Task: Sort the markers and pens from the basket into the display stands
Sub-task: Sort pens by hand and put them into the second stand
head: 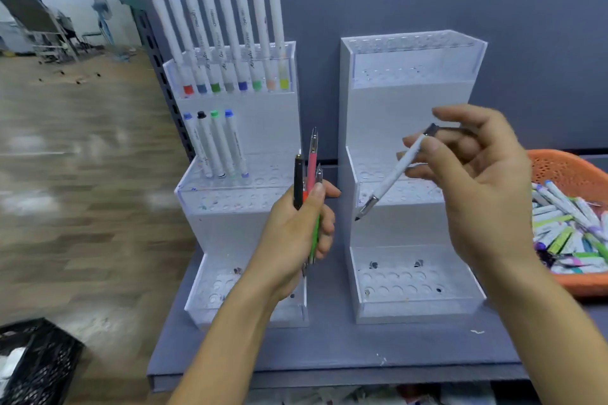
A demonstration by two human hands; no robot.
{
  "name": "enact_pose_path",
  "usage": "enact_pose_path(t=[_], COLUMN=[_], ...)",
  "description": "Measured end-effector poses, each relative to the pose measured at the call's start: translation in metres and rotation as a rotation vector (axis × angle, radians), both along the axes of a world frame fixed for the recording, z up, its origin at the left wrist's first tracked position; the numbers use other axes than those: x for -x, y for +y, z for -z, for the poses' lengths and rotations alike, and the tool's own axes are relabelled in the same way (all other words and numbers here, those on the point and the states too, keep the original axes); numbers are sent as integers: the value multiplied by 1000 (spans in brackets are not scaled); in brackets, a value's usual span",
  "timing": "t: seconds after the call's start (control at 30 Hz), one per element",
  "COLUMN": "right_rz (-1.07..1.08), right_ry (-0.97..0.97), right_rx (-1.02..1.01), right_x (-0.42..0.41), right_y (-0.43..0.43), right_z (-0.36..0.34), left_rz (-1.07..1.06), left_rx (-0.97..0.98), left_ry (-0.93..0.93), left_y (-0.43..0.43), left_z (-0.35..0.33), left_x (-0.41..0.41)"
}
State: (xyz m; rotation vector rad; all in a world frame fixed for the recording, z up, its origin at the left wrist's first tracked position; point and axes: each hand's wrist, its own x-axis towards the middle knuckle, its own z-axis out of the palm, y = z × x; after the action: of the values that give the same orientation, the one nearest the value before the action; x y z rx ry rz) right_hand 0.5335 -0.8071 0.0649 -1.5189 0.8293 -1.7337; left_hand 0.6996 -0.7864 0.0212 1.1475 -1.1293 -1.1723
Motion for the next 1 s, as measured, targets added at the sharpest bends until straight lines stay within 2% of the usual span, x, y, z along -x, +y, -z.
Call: enact_pose_path(t=[0.3, 0.6, 0.73, 0.87, 1.0], right_rz=[231, 251, 287, 316, 232], right_ry=[462, 731, 838, 822, 570], right_rx=[165, 242, 233, 233, 80], right_x=[12, 1, 0, 0, 1], right_y=[-4, -16, -21, -18, -1], right_z=[71, 102, 114, 112, 87], left_rz=[-6, 22, 18, 47, 115], left_rx=[-114, -7, -47, -57, 15], left_ry=[68, 36, 87, 166, 90], left_y=[-5, 3, 5, 6, 6], left_z=[26, 39, 43, 44, 43], left_x=[25, 18, 17, 18, 21])
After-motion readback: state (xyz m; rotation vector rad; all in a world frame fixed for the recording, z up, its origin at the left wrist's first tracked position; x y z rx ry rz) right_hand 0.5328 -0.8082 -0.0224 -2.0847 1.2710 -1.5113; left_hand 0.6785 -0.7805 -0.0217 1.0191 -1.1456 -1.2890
